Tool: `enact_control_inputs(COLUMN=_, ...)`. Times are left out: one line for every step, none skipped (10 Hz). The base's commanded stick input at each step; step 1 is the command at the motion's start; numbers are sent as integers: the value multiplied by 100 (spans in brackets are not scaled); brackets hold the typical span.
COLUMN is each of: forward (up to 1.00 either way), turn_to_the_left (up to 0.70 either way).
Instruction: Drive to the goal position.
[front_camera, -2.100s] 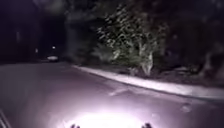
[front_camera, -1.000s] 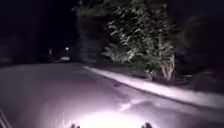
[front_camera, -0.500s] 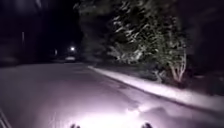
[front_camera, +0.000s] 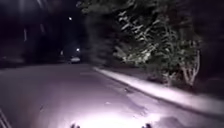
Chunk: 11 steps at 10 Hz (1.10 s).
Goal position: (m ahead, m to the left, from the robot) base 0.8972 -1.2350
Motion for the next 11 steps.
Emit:
enact_control_inputs(forward=45, turn_to_the_left=27)
enact_control_inputs(forward=45, turn_to_the_left=27)
enact_control_inputs(forward=45, turn_to_the_left=27)
enact_control_inputs(forward=45, turn_to_the_left=27)
enact_control_inputs(forward=45, turn_to_the_left=27)
enact_control_inputs(forward=45, turn_to_the_left=27)
enact_control_inputs(forward=45, turn_to_the_left=27)
enact_control_inputs(forward=45, turn_to_the_left=27)
enact_control_inputs(forward=45, turn_to_the_left=27)
enact_control_inputs(forward=45, turn_to_the_left=27)
enact_control_inputs(forward=45, turn_to_the_left=27)
